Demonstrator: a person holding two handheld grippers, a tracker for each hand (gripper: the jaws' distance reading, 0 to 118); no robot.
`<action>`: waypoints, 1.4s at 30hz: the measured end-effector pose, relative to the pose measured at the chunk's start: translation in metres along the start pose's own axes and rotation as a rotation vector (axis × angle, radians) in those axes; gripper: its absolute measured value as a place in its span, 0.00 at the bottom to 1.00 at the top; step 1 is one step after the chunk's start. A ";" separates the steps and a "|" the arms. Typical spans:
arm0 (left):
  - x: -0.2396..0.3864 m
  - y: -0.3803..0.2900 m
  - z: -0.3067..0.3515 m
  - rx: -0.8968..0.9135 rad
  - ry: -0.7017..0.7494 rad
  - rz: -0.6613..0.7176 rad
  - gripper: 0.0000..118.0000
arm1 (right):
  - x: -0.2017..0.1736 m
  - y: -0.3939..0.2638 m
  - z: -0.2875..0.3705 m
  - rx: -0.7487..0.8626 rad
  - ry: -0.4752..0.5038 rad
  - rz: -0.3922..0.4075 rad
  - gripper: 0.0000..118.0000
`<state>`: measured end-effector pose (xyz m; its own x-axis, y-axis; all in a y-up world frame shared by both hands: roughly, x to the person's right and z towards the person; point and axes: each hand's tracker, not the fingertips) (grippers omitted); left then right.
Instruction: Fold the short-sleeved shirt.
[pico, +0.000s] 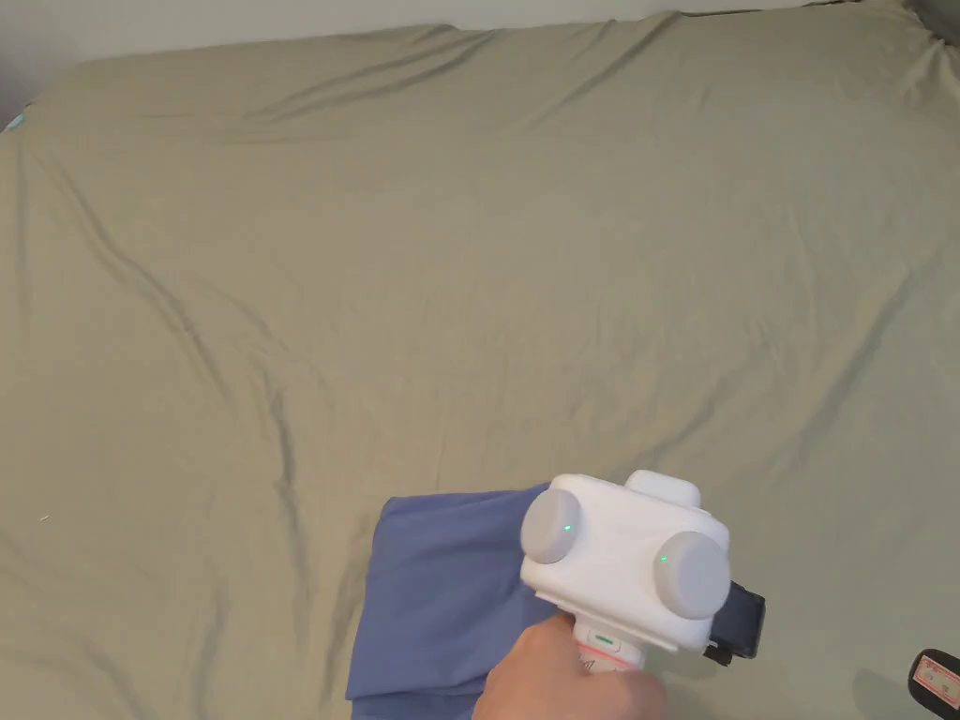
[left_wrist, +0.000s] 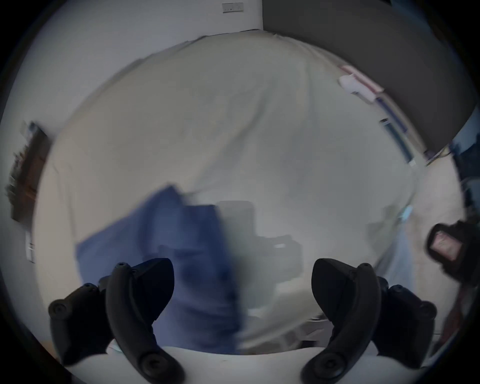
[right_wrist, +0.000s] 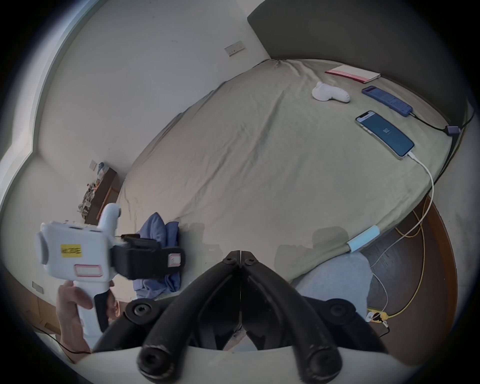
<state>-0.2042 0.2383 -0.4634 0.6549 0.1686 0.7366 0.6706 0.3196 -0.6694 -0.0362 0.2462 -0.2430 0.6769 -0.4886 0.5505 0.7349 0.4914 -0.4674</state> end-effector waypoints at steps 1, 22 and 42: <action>-0.005 -0.003 0.011 0.013 -0.016 0.013 0.84 | 0.000 0.001 0.000 0.001 -0.003 -0.002 0.00; 0.059 -0.012 -0.083 -0.014 0.697 -0.296 0.00 | 0.016 -0.003 -0.003 -0.007 0.028 -0.050 0.00; -0.253 -0.118 0.067 0.206 0.007 0.479 0.00 | -0.146 -0.006 -0.187 -0.499 0.603 0.134 0.00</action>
<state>-0.4721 0.2200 -0.5638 0.8745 0.3348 0.3509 0.2128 0.3853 -0.8979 -0.1318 0.1795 -0.4500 0.5623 -0.8243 0.0652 0.4809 0.2619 -0.8367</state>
